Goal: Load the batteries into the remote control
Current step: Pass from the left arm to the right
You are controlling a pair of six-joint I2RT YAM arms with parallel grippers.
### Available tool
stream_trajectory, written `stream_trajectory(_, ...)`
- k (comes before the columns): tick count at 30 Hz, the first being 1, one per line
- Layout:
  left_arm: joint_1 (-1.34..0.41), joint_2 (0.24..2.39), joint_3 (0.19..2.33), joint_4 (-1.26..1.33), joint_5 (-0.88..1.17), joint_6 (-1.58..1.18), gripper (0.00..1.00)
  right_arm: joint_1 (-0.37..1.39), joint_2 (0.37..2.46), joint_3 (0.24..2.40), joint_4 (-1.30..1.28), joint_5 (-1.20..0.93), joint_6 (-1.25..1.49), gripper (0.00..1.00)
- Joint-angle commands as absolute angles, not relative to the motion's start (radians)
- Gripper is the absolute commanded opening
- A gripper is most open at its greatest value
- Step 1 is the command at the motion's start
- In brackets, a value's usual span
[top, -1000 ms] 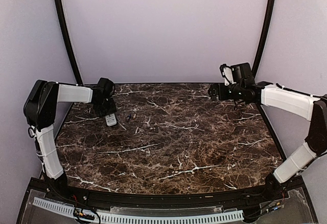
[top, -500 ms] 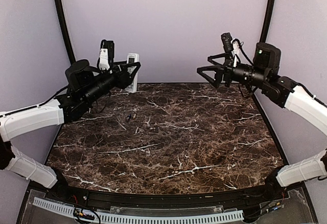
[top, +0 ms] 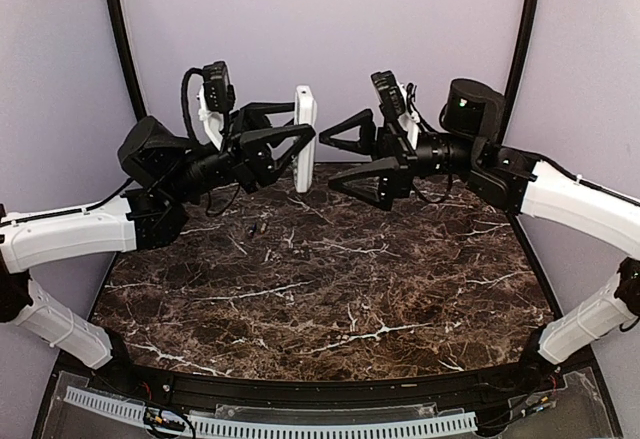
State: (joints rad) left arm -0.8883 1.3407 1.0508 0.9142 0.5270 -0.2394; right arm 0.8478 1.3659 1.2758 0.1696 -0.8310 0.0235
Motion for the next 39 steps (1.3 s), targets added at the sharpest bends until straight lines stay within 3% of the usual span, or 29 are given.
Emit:
stream_trajectory(1,-0.912,1.365,1.087,0.999,0.613,-0.268,0.0,0.856,1.4,1.308,0.261,-0.847,0.076,0.97)
stream_trajectory(11,-0.941,1.402,1.111,0.998,0.606,-0.233,0.0,0.912,1.446,1.308,0.262,-0.859,0.044,0.86)
stream_trajectory(19,-0.945,1.395,1.106,0.999,0.594,-0.238,0.0,0.922,1.437,1.298,0.224,-0.841,0.006,0.47)
stream_trajectory(24,-0.946,1.384,1.096,0.984,0.572,-0.234,0.0,0.922,1.406,1.291,0.187,-0.812,-0.037,0.15)
stream_trajectory(25,-0.945,1.376,1.093,0.968,0.564,-0.23,0.01,0.922,1.396,1.291,0.17,-0.789,-0.052,0.13)
stream_trajectory(26,-0.945,1.37,1.091,0.954,0.535,-0.226,0.08,0.922,1.383,1.289,0.151,-0.759,-0.072,0.11)
stream_trajectory(27,-0.946,1.356,1.086,0.921,0.514,-0.218,0.35,0.922,1.365,1.288,0.127,-0.717,-0.094,0.09)
stream_trajectory(29,-0.945,1.328,1.081,0.844,0.442,-0.192,0.67,0.922,1.342,1.289,0.068,-0.599,-0.147,0.06)
stream_trajectory(31,-0.945,1.295,1.081,0.754,0.368,-0.159,0.78,0.923,1.334,1.309,-0.023,-0.447,-0.211,0.0)
stream_trajectory(39,-0.944,1.258,1.189,0.366,0.175,-0.124,0.82,0.969,1.392,1.401,-0.23,0.07,-0.425,0.0)
